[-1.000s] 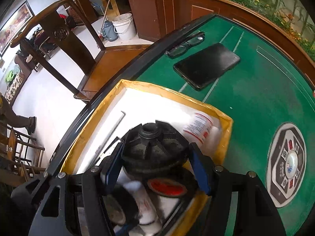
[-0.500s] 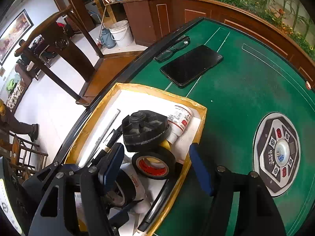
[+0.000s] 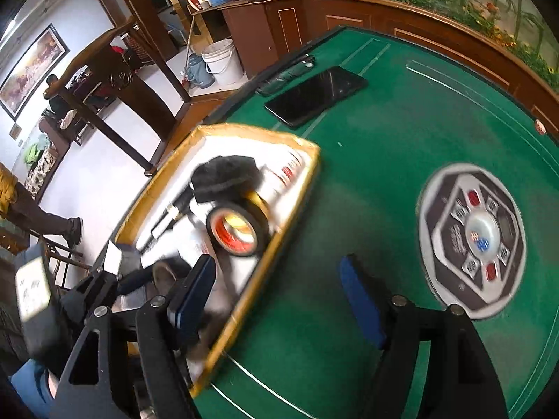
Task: Organize rigid objects
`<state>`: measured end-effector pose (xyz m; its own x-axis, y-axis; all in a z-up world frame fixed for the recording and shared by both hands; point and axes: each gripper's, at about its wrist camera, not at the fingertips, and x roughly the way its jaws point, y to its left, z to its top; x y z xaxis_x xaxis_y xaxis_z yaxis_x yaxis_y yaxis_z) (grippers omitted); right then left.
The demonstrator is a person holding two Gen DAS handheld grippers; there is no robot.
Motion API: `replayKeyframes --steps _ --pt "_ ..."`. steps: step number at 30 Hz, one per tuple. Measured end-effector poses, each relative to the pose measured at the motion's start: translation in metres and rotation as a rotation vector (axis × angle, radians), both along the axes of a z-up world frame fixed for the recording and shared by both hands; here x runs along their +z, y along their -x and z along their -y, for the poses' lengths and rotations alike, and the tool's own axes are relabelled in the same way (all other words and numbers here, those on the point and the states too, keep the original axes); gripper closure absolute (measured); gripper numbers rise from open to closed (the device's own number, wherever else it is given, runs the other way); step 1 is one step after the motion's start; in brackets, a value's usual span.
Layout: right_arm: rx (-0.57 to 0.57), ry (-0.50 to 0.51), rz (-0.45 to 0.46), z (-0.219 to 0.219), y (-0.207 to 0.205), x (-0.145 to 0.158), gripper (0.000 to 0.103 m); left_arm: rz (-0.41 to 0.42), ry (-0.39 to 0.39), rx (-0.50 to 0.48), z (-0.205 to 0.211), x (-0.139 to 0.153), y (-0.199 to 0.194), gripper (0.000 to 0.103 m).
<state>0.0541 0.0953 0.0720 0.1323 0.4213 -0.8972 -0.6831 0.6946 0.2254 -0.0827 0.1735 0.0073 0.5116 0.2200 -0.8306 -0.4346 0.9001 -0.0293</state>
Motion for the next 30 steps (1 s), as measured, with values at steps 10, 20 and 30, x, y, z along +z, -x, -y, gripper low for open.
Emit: replayKeyframes --steps 10,20,30 --pt "0.059 0.003 0.0 0.031 0.038 -0.01 0.029 0.02 0.034 0.089 0.027 0.012 0.034 0.028" --pt "0.126 -0.002 0.09 0.04 0.087 -0.005 0.024 0.015 -0.062 0.236 0.034 0.044 0.081 0.015" --pt "0.141 -0.041 0.108 0.051 0.108 -0.003 0.023 -0.073 -0.119 0.34 0.029 0.078 0.098 0.003"
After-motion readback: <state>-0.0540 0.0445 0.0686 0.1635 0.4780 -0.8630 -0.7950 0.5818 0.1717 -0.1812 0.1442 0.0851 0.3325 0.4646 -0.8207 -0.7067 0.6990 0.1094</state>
